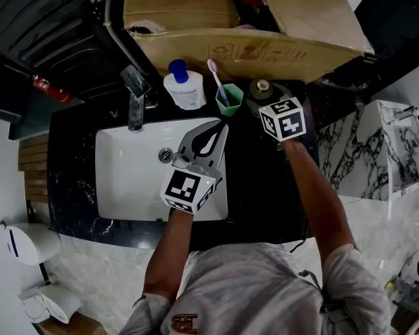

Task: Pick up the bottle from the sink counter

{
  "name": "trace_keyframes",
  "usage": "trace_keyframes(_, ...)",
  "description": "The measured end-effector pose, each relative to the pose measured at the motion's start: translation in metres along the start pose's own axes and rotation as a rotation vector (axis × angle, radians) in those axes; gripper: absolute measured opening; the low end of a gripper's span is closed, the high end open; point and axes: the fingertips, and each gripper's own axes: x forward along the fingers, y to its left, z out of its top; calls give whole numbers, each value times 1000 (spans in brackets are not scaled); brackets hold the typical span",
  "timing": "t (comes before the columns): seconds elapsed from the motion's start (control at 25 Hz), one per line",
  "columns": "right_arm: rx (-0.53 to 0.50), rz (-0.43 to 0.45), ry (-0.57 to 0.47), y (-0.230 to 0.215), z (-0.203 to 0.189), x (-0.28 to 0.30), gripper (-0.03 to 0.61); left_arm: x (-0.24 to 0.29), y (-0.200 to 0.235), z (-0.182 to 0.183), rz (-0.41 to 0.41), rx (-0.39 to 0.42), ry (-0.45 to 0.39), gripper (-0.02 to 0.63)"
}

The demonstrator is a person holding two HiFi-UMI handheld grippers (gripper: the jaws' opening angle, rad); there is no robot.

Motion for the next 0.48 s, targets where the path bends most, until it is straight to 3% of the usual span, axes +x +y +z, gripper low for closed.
trace_keyframes(0.48, -28, -14, -4, 6, -3, -16, 331, -9, -4, 5, 9, 10, -2, 0)
